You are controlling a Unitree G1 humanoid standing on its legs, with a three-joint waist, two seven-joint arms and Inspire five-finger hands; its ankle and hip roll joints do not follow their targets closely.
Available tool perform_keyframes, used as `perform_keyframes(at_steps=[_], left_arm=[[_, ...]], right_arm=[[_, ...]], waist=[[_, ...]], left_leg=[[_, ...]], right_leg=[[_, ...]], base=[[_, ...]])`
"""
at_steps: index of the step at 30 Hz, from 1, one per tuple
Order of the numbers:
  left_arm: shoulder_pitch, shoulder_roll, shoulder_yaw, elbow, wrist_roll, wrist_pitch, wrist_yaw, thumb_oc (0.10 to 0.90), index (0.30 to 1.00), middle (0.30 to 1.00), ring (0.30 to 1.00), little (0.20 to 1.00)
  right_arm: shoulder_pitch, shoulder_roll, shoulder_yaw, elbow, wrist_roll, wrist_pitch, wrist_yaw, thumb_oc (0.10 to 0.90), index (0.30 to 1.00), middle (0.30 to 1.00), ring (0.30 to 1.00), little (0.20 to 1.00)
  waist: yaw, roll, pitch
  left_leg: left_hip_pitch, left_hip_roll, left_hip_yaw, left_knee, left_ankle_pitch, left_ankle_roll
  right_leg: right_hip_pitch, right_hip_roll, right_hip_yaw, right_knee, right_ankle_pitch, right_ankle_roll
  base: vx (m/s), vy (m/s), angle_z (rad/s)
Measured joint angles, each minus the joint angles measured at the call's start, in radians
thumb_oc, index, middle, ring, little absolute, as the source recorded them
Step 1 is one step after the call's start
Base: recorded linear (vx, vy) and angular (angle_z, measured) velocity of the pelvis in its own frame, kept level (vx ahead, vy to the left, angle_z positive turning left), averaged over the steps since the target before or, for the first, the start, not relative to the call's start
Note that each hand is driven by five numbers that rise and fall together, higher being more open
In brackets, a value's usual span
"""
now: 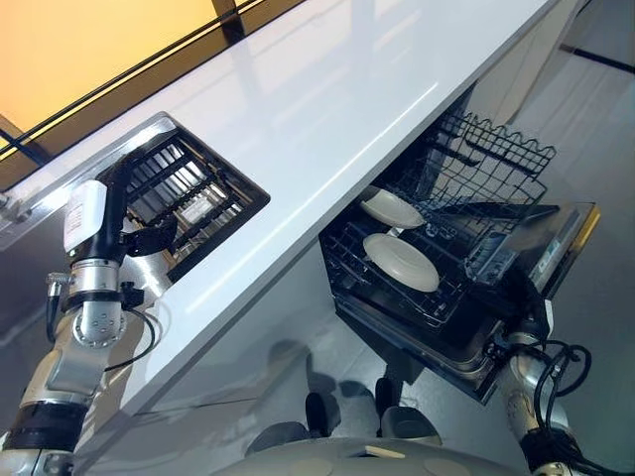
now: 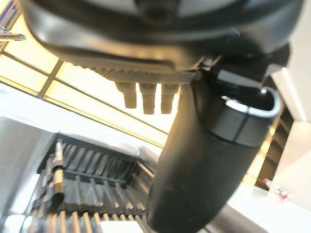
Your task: Pick up plates and place into dishwasher.
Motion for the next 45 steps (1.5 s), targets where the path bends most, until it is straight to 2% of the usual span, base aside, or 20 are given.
perform_keyframes(at_steps=[2, 11, 20, 26, 28, 31, 33, 36, 38, 41, 45], left_arm=[[-0.007, 0.0, -0.005, 0.0, -0.006, 0.001, 0.0, 0.8, 0.9, 0.9, 0.9, 0.9], [-0.046, 0.001, -0.032, 0.039, -0.022, 0.002, 0.0, 0.8, 0.9, 0.9, 0.9, 0.9], [-0.103, 0.022, -0.034, 0.072, -0.024, -0.008, -0.001, 0.8, 0.9, 0.9, 0.9, 0.9], [-0.188, 0.022, -0.065, 0.145, -0.038, -0.011, -0.009, 0.8, 0.9, 0.9, 0.9, 0.9], [-0.199, 0.022, -0.073, 0.146, -0.043, -0.013, -0.01, 0.8, 0.9, 0.9, 0.9, 0.9], [-0.226, 0.022, -0.106, 0.144, -0.043, -0.039, -0.027, 0.8, 0.9, 0.9, 0.9, 0.9], [-0.233, 0.022, -0.119, 0.142, -0.043, -0.052, -0.031, 0.8, 0.9, 0.9, 0.9, 0.9], [-0.233, 0.023, -0.116, 0.141, -0.045, -0.053, -0.031, 0.8, 0.9, 0.9, 0.9, 0.9], [-0.233, 0.023, -0.118, 0.141, -0.045, -0.052, -0.031, 0.8, 0.9, 0.9, 0.9, 0.9], [-0.229, 0.019, -0.121, 0.139, -0.044, -0.052, -0.032, 0.8, 0.9, 0.9, 0.9, 0.9], [-0.178, 0.017, -0.101, 0.089, -0.043, -0.052, -0.028, 0.8, 0.9, 0.9, 0.9, 0.9]], right_arm=[[-0.023, -0.009, 0.023, 0.024, 0.018, 0.008, -0.003, 0.8, 0.9, 0.9, 0.9, 0.9], [-0.085, -0.1, 0.018, 0.143, 0.077, 0.05, 0.056, 0.8, 0.9, 0.9, 0.9, 0.9], [-0.114, -0.159, 0.058, 0.147, 0.179, 0.051, 0.234, 0.8, 0.9, 0.9, 0.9, 0.9], [-0.217, -0.118, 0.108, 0.146, 0.42, 0.049, 0.313, 0.8, 0.9, 0.9, 0.9, 0.9], [-0.256, -0.102, 0.141, 0.128, 0.486, 0.046, 0.401, 0.8, 0.9, 0.9, 0.9, 0.9], [-0.343, -0.062, 0.159, 0.128, 0.591, 0.038, 0.416, 0.8, 0.9, 0.9, 0.9, 0.9], [-0.379, -0.055, 0.163, 0.13, 0.608, 0.036, 0.413, 0.8, 0.9, 0.9, 0.9, 0.9], [-0.376, -0.057, 0.162, 0.135, 0.596, 0.016, 0.398, 0.8, 0.9, 0.9, 0.9, 0.9], [-0.375, -0.053, 0.167, 0.133, 0.531, 0.0, 0.367, 0.8, 0.9, 0.9, 0.9, 0.9], [-0.37, -0.05, 0.193, 0.103, 0.34, -0.017, 0.232, 0.8, 0.9, 0.9, 0.9, 0.9], [-0.255, -0.048, 0.191, -0.02, 0.021, -0.018, 0.073, 0.8, 0.9, 0.9, 0.9, 0.9]], waist=[[0.012, 0.008, 0.005], [0.047, 0.005, 0.017], [0.061, -0.016, 0.062], [0.102, -0.024, 0.076], [0.116, -0.025, 0.077], [0.137, -0.024, 0.078], [0.159, -0.024, 0.078], [0.172, -0.024, 0.078], [0.173, -0.025, 0.079], [0.167, -0.029, 0.081], [0.168, -0.039, 0.087]], left_leg=[[0.0, 0.0, -0.012, 0.0, 0.001, -0.001], [-0.007, -0.007, -0.05, 0.0, 0.012, 0.0], [-0.044, -0.001, -0.103, 0.0, 0.036, -0.014], [-0.053, 0.0, -0.131, 0.001, 0.052, -0.018], [-0.052, 0.001, -0.133, 0.001, 0.052, -0.019], [-0.052, -0.001, -0.146, 0.001, 0.053, -0.019], [-0.048, -0.001, -0.149, 0.001, 0.052, -0.019], [-0.048, -0.002, -0.146, 0.001, 0.052, -0.019], [-0.043, -0.003, -0.142, 0.001, 0.052, -0.019], [-0.035, -0.002, -0.138, 0.001, 0.05, -0.018], [-0.025, -0.001, -0.11, 0.001, 0.047, -0.012]], right_leg=[[0.005, -0.001, -0.017, 0.0, -0.001, 0.0], [0.014, -0.01, -0.054, 0.0, -0.005, 0.006], [0.004, -0.003, -0.11, 0.0, -0.004, 0.004], [0.004, 0.003, -0.138, 0.0, 0.0, -0.011], [0.007, 0.004, -0.143, 0.0, -0.001, -0.013], [0.013, 0.005, -0.159, 0.0, -0.004, -0.017], [0.019, 0.005, -0.158, 0.0, -0.006, -0.018], [0.022, 0.002, -0.158, 0.0, -0.008, -0.016], [0.025, 0.002, -0.157, 0.0, -0.008, -0.016], [0.029, 0.004, -0.147, 0.0, -0.009, -0.016], [0.032, 0.006, -0.105, 0.0, -0.009, -0.016]], base=[[0.04, -0.038, 0.15], [0.05, -0.034, 0.12], [0.02, -0.046, 0.17], [0.06, 0.001, 0.15], [0.06, 0.023, 0.06], [0.06, 0.021, 0.14], [0.04, 0.022, 0.13], [0.01, 0.029, 0.06], [-0.01, 0.033, -0.04], [-0.02, 0.044, -0.05], [-0.03, 0.044, -0.13]])
